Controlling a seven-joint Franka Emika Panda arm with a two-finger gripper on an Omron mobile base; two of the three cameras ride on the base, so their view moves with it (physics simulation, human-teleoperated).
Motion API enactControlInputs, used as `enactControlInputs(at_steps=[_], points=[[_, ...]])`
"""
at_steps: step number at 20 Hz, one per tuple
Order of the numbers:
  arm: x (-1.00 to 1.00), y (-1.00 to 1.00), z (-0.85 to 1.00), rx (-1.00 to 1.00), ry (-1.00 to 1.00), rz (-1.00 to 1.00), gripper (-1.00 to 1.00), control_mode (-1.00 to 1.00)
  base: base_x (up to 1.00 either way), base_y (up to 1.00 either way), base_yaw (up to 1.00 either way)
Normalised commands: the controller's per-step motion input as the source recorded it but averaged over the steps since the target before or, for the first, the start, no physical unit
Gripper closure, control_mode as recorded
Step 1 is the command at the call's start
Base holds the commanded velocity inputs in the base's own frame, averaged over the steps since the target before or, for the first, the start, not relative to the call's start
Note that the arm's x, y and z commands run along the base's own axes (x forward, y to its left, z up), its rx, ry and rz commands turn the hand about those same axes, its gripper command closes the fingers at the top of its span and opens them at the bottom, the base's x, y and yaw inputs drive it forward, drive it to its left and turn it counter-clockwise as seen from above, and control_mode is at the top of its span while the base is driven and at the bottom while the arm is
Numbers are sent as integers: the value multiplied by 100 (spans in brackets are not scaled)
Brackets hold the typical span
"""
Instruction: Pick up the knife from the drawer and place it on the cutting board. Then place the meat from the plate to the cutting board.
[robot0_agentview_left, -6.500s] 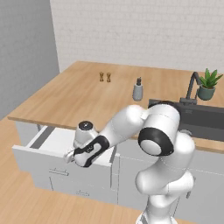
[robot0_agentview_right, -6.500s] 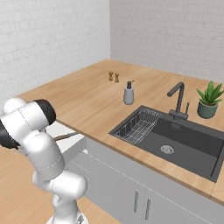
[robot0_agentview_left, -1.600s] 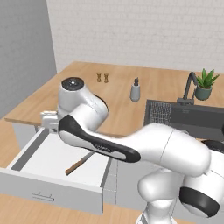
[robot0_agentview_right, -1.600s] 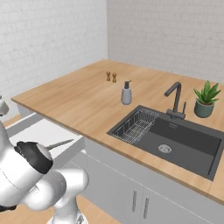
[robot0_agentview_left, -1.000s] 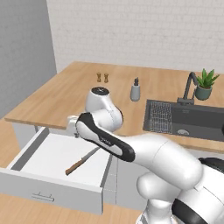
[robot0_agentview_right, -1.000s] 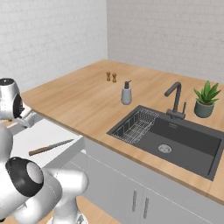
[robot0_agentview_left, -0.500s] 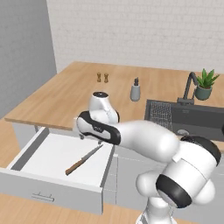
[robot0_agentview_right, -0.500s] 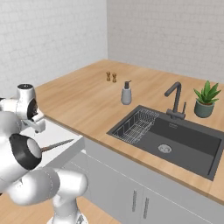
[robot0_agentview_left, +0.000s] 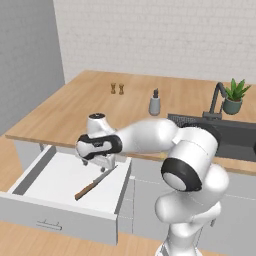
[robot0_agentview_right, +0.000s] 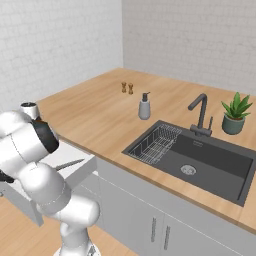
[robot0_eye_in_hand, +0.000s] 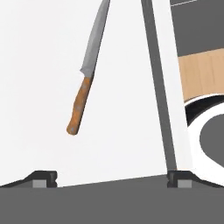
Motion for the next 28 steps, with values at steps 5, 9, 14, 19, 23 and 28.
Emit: enactControlInputs(at_steps=[5, 9, 14, 19, 23, 28], points=[[9, 29, -49, -1, 0, -3, -100, -100, 0, 0, 0], [15, 31, -47, -3, 0, 0, -100, -100, 0, 0, 0], [9, 2, -55, 0, 0, 0, -100, -100, 0, 0, 0], [6, 6, -40, 0, 0, 0, -100, -100, 0, 0, 0], [26, 22, -22, -1, 0, -2, -100, -100, 0, 0, 0], [32, 3, -27, 0, 0, -1, -100, -100, 0, 0, 0]])
